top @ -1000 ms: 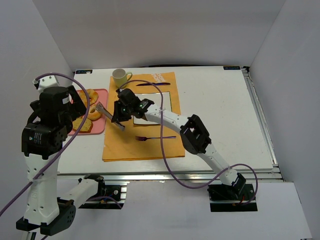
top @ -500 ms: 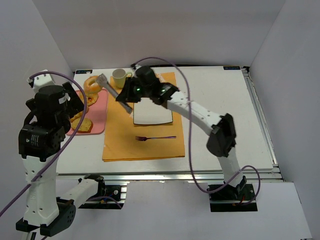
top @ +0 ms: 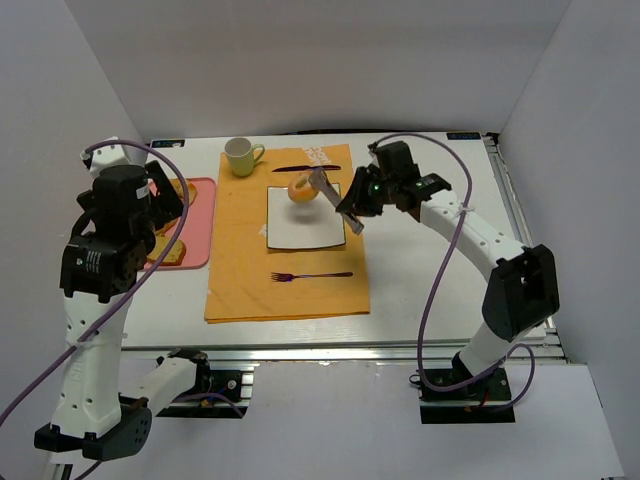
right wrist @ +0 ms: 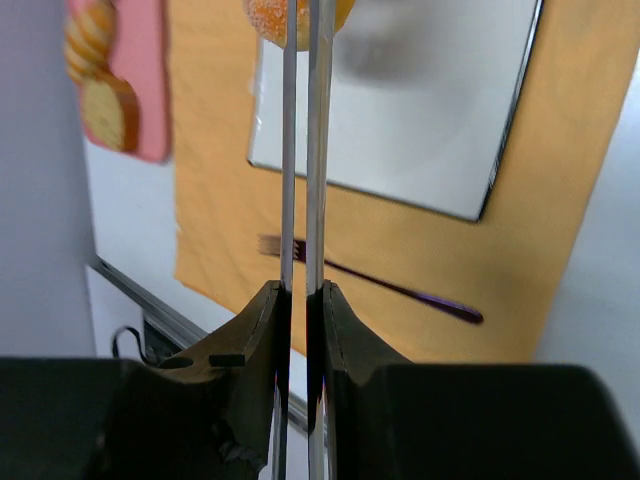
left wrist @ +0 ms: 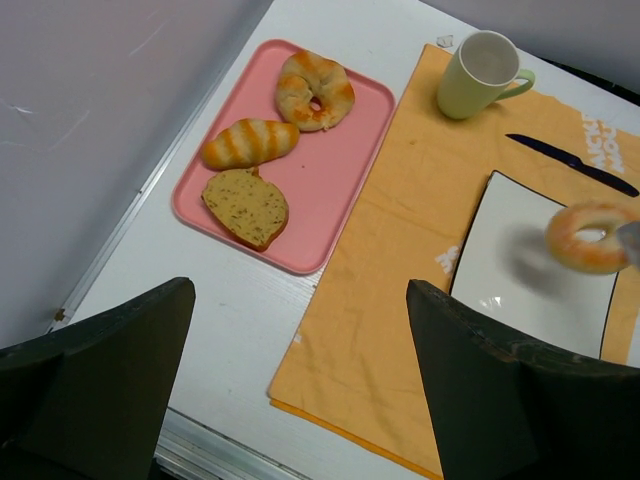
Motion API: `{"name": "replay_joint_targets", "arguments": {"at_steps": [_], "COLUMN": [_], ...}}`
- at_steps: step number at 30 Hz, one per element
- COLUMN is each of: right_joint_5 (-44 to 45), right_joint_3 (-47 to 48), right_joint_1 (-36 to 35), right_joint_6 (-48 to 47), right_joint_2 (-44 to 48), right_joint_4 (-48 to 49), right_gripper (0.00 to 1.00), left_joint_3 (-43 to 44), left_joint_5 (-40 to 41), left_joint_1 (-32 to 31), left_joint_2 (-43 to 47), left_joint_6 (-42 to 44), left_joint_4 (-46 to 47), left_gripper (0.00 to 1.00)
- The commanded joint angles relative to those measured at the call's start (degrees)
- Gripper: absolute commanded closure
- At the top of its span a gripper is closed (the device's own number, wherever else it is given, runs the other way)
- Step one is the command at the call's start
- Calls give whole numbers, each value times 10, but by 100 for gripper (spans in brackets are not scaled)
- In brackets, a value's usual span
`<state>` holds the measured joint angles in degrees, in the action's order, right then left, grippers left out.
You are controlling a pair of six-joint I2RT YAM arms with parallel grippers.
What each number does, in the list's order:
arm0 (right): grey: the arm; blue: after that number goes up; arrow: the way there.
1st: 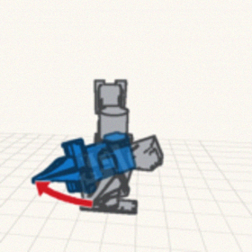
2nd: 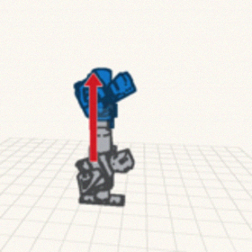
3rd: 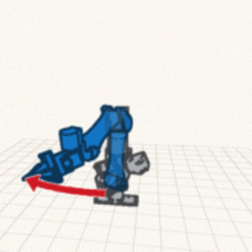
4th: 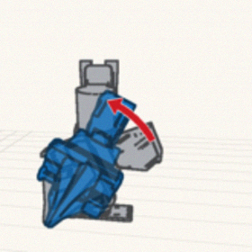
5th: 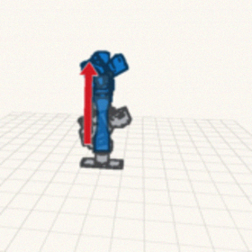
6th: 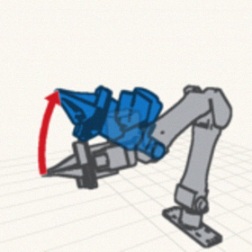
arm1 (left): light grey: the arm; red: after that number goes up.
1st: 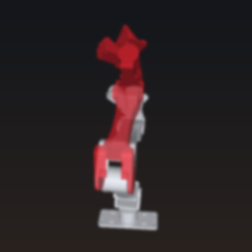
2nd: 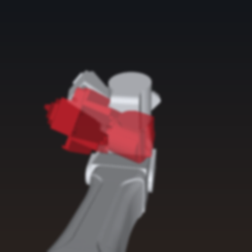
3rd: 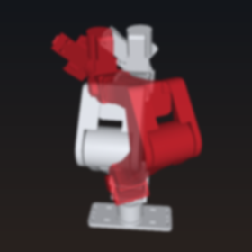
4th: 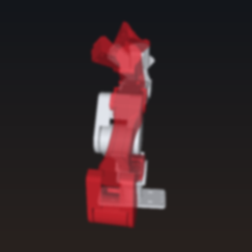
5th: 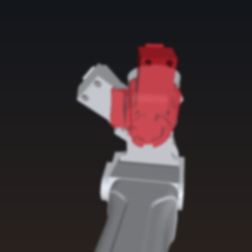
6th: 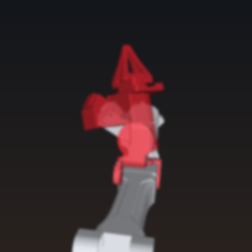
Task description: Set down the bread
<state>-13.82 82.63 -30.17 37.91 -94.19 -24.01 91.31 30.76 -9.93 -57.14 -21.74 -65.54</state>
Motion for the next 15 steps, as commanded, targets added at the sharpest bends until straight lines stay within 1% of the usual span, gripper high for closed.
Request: {"name": "replay_joint_targets", "arguments": {"at_steps": [1,5,8,9,11,12,15], "right_joint_5": [-38,-22,-16,-15,-12,-8,1], "right_joint_3": [-32,-60,-77,-78,-83,-83,-78], "right_joint_1": [-9,-8,-7,-7,-7,-7,-7], "right_joint_6": [-28,-20,-18,-20,-22,-25,-28], "right_joint_2": [1,-5,-6,-6,-4,-2,5], "right_joint_4": [11,13,12,12,11,9,2], "right_gripper": [100,99,85,77,68,62,54], "left_joint_3": [-1,-3,-10,-14,-18,-21,-23], "left_joint_5": [-15,-14,-14,-14,-15,-16,-17], "left_joint_1": [0,0,0,0,0,0,0], "left_joint_2": [2,-2,-2,-2,0,1,3], "left_joint_6": [-6,-6,-9,-10,-15,-16,-17], "left_joint_4": [25,25,25,26,27,27,26], "left_gripper": [2,2,2,2,2,2,2]}}
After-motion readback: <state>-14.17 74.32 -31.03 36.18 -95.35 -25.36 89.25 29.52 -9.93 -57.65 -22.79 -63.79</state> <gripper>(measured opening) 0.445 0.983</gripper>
